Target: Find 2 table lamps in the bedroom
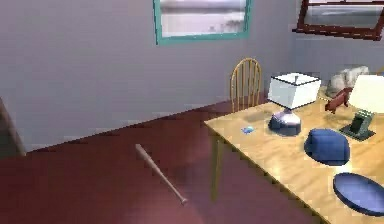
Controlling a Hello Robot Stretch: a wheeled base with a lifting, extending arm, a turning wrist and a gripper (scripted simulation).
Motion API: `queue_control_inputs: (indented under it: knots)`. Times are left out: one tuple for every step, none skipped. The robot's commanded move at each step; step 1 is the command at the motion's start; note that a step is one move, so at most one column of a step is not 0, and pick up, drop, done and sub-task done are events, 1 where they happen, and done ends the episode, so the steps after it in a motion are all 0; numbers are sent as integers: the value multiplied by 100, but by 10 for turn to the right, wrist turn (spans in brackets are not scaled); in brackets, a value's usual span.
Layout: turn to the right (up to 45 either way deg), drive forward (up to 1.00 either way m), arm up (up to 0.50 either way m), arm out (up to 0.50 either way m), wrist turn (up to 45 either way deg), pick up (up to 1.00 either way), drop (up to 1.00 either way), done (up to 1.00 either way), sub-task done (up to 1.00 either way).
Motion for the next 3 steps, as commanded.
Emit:
queue_control_inputs:
  knots:
    - [450, 0, 0, 0, 0, 0, 0, 0, 0]
    - [300, 0, 0, 0, 0, 0, 0, 0, 0]
    - [0, 10, 0, 0, 0, 0, 0, 0, 0]
